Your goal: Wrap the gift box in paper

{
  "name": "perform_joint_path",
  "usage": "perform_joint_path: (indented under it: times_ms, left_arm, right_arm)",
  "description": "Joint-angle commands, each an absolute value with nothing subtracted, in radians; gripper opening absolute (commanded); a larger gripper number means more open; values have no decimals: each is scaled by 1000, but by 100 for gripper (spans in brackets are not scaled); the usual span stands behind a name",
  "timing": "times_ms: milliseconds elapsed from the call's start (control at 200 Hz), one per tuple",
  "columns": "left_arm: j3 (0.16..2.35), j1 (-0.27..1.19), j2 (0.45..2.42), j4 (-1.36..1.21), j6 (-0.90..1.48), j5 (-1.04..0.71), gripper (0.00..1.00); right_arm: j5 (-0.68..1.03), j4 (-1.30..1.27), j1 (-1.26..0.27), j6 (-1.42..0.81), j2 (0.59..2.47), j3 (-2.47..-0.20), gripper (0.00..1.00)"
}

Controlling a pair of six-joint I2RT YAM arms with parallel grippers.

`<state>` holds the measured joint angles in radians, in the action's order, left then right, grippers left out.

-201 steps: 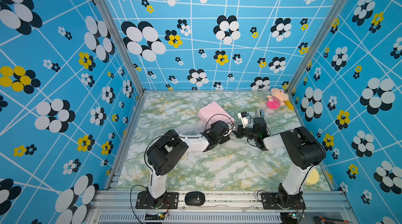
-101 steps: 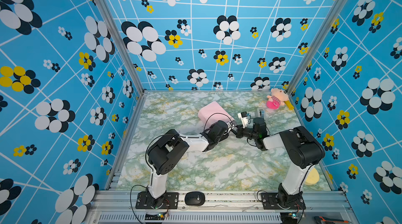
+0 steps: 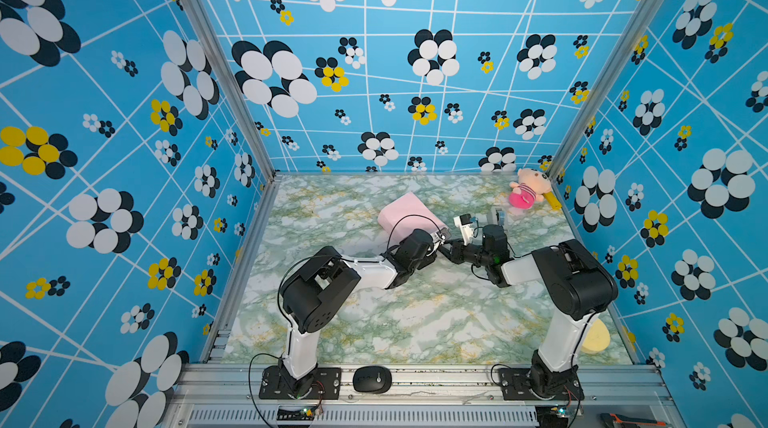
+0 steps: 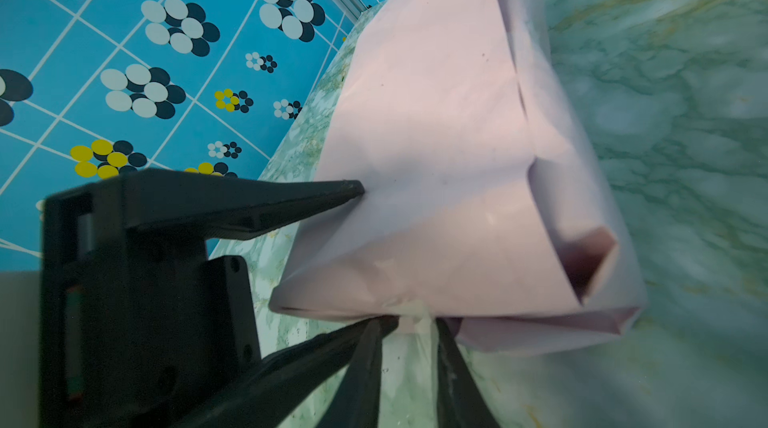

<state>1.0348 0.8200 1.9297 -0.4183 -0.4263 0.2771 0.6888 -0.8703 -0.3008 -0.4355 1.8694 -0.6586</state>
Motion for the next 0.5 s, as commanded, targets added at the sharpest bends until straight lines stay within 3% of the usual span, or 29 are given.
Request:
perform_joint_path:
  times_ms: [0, 495]
  left_arm:
    - [994, 813, 1954, -322, -391, 218, 56]
    - [985, 805, 1953, -324, -380, 206, 53]
  right_arm:
    - [681, -825, -306, -440, 1881, -675, 25]
    - [670, -771, -307, -448, 1835, -644, 35]
